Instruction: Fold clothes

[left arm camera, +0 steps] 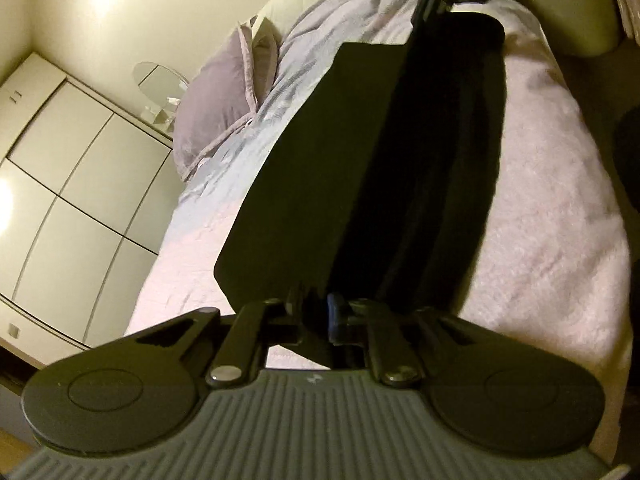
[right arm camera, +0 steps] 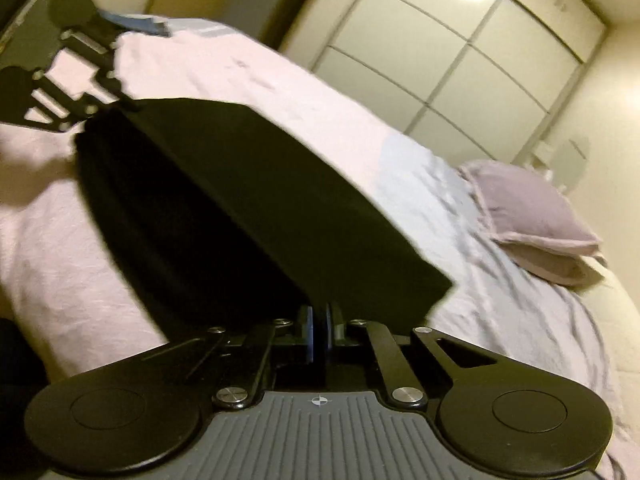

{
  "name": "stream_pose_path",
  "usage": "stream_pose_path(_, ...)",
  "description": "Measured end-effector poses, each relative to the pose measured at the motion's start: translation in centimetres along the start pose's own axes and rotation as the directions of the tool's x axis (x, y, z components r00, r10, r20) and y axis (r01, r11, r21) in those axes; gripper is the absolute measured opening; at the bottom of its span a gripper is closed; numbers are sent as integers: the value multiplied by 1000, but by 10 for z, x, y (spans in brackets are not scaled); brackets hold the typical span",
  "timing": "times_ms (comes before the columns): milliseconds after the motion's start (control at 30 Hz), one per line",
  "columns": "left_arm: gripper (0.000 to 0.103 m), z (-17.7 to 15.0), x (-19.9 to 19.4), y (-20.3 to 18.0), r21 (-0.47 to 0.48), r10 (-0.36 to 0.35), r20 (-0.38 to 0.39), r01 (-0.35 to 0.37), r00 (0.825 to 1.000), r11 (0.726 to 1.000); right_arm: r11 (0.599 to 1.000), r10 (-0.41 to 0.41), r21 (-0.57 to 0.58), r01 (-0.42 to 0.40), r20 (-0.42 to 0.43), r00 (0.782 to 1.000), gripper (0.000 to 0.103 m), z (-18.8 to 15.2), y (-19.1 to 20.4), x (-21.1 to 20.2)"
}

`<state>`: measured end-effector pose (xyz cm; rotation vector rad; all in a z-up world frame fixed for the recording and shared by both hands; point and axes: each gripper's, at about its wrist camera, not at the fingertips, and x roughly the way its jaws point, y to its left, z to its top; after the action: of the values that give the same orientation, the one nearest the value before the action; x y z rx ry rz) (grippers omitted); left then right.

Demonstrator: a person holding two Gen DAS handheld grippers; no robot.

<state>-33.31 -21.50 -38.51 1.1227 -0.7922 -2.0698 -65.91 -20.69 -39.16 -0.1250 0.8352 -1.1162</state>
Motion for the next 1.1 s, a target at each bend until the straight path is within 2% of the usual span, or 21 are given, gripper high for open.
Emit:
stream_pose_path(67, 4, -1, 0, -4, 18, 3, -4, -3, 1000, 1000, 999, -11, -38, 11, -16, 1000, 4, -4, 2, 0)
stream_pose_path(167, 2, -6, -1, -16, 70, 34, -15, -33, 999, 997, 992, -30, -123, 26, -36, 999, 2, -17, 13, -2)
stream_pose_path(267, 2, -15, -2, -24, 83, 53, -19, -51, 998, 995, 978, -54, -203, 42, -54, 997, 1, -40, 29, 2)
stream_pose_path(367, 2, -15, 0, -25, 111, 69, -18, -67, 997, 992, 973, -87, -218, 74, -47, 995, 1, -54, 31, 7)
stream_pose_path(467, 2, -13, 4, -26, 152, 78, -26, -73, 997, 986, 951, -156, -274, 145, -20, 988, 1, -51, 29, 8)
stream_pose_path(600, 2, -21, 7, -35, 182, 87, -36, -79, 996, 980, 931, -173, -334, 148, -47, 984, 1, -69, 33, 18)
stream_pose_path(667, 2, -24, 4, -41, 172, 96, -31, -89, 995, 981, 950, -147, -289, 115, -89, 985, 1, -83, 31, 21)
stream_pose_path(900, 6, -33, -15, -40, 118, 122, -33, -117, 992, 986, 968, -151, -220, 123, -113, 982, 4, -89, 39, -7)
stream_pose_path(1000, 9, -39, -28, -37, 89, 122, -39, -118, 992, 989, 974, -144, -189, 123, -100, 984, 4, -82, 42, -28)
stream_pose_path(1100, 11, -40, -41, -34, 48, 134, -17, -133, 991, 990, 980, -107, -168, 103, -19, 994, 7, -65, 51, -50)
